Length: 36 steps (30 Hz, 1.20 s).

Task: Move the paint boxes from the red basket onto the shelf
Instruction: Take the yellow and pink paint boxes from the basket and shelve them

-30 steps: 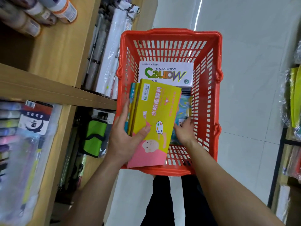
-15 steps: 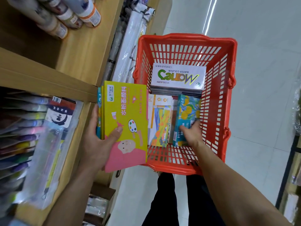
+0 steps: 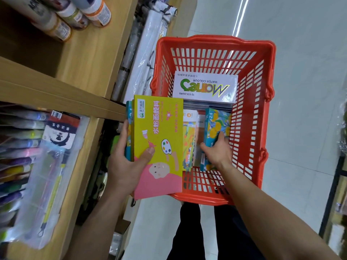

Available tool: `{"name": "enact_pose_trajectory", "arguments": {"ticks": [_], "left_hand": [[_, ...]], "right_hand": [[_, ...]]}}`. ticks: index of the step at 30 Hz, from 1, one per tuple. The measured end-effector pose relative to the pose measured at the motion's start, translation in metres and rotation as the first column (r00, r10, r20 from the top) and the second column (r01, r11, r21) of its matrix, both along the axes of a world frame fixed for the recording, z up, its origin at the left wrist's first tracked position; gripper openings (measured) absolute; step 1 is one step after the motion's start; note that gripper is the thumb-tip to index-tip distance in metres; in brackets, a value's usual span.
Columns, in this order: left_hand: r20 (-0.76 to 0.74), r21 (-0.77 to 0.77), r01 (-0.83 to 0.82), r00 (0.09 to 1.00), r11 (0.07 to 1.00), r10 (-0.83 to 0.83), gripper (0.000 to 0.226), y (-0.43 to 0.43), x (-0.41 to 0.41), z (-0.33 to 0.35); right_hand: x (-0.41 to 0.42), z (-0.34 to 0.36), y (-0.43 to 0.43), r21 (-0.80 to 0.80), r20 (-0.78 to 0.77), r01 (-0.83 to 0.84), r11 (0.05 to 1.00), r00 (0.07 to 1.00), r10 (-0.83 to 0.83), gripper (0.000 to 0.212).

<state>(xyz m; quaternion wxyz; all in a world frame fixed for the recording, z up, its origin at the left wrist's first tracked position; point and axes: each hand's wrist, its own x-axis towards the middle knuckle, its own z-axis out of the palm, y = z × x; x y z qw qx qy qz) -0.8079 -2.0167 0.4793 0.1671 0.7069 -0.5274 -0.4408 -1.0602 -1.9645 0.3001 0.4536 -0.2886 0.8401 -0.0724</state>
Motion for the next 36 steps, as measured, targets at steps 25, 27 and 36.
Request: {"name": "enact_pose_trajectory", "arguments": {"ticks": [25,27,36], "left_hand": [[0.240,-0.124,-0.006,0.970,0.992,0.036,0.058,0.017,-0.023,-0.046],[0.242,-0.135,0.001,0.970,0.991,0.032,0.056,0.019,-0.022,-0.047],[0.227,-0.167,-0.010,0.973,0.986,0.049,0.055,0.018,-0.019,-0.051]], "right_hand": [[-0.001,0.000,-0.002,0.005,-0.046,0.019,1.000,0.999,-0.019,0.106],[0.002,-0.001,-0.001,0.005,-0.030,-0.040,0.999,0.999,0.041,0.098],[0.016,0.032,0.003,-0.403,-0.047,0.012,0.915,0.998,-0.034,0.069]]}}
